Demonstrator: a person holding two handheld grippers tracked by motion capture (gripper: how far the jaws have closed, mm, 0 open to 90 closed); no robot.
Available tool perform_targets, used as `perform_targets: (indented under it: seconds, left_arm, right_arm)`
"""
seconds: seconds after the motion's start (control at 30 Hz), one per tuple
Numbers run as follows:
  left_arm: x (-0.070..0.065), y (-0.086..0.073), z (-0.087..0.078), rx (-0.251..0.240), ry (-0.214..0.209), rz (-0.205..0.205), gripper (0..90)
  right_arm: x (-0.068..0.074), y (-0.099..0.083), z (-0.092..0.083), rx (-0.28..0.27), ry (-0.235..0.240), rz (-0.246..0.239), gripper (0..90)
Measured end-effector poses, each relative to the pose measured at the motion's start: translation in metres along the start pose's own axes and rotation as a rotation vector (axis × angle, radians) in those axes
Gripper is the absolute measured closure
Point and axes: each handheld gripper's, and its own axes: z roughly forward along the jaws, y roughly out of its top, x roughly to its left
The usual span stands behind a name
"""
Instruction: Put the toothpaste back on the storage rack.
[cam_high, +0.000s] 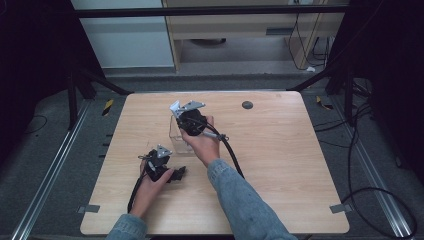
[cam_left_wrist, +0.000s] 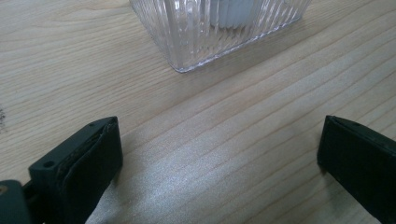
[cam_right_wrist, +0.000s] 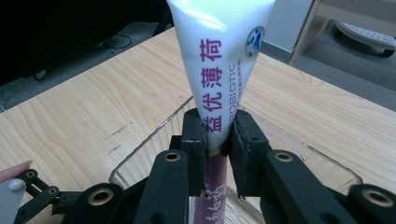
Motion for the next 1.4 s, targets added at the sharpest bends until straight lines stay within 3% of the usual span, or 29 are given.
perform_targets:
  seconds: [1.4]
  left_arm:
    - [0.0, 0.0, 0.0, 0.0, 0.0, 0.002, 0.0]
  right_arm:
    - [-0.006, 0.012, 0.011, 0.072, 0.006, 0.029, 76.0]
